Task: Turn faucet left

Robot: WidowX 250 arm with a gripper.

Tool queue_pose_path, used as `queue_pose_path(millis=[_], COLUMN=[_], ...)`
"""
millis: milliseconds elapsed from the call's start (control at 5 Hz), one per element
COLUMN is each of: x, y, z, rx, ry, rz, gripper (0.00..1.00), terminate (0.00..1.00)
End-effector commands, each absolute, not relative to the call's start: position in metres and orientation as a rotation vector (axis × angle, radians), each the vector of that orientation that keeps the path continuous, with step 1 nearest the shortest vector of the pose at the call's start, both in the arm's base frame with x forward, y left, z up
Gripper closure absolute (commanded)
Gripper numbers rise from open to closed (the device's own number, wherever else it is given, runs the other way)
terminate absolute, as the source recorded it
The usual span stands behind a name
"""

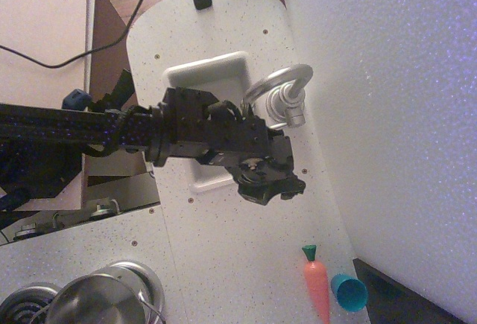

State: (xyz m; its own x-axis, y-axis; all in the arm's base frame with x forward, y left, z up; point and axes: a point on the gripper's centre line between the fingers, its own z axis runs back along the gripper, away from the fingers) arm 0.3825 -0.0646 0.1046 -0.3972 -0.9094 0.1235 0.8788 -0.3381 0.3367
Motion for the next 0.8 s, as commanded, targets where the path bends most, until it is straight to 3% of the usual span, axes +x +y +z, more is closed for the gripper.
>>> queue_pose_path(millis=[0,200,400,600], x=[0.383,0.400,0.406,0.402], y=[-0.065,-0.015,0.036,0.084], z=[0.105,0.078,0.077,0.086], rx=[0.102,0.192,0.258,0.319], ry=[-0.420,-0.385,-0.264,-0.219], rz=[-1.936,-1.879,-1.756,-1.689], gripper=[0.00,0.00,0.00,0.00], terminate=[0.00,0.00,0.00,0.00])
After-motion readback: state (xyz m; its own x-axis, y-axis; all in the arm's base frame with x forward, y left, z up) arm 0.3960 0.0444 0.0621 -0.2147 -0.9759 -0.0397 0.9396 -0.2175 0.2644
